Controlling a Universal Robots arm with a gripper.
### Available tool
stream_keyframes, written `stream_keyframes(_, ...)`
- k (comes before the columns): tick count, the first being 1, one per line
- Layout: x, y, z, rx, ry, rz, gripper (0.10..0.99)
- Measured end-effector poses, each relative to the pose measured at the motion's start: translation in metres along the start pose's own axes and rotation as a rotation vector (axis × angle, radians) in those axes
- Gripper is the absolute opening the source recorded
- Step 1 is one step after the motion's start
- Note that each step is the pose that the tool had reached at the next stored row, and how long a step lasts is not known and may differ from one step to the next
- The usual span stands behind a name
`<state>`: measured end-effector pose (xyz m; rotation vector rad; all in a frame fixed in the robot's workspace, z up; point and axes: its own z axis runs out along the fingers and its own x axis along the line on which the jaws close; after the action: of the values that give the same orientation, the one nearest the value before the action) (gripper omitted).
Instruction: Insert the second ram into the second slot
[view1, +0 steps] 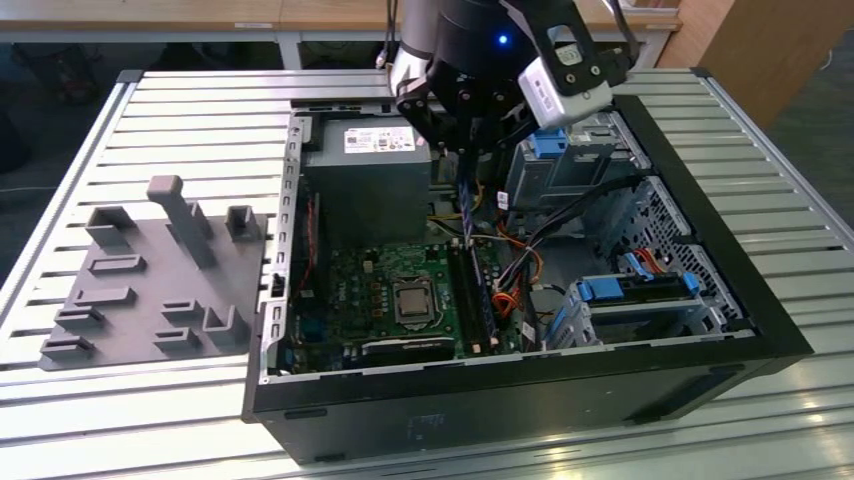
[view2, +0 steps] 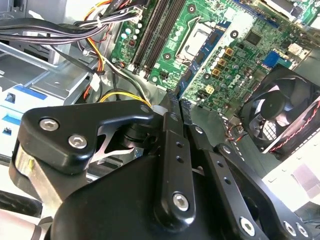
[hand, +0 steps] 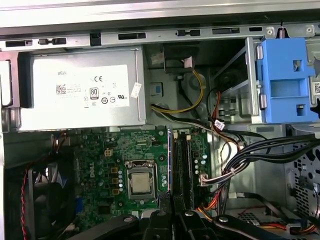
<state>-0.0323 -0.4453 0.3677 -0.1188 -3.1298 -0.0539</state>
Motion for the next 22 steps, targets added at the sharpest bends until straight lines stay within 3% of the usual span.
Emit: stream_keyframes(22,-0.0001,-0.0004,0.008,0.0,0.0001,-0.004,0.133)
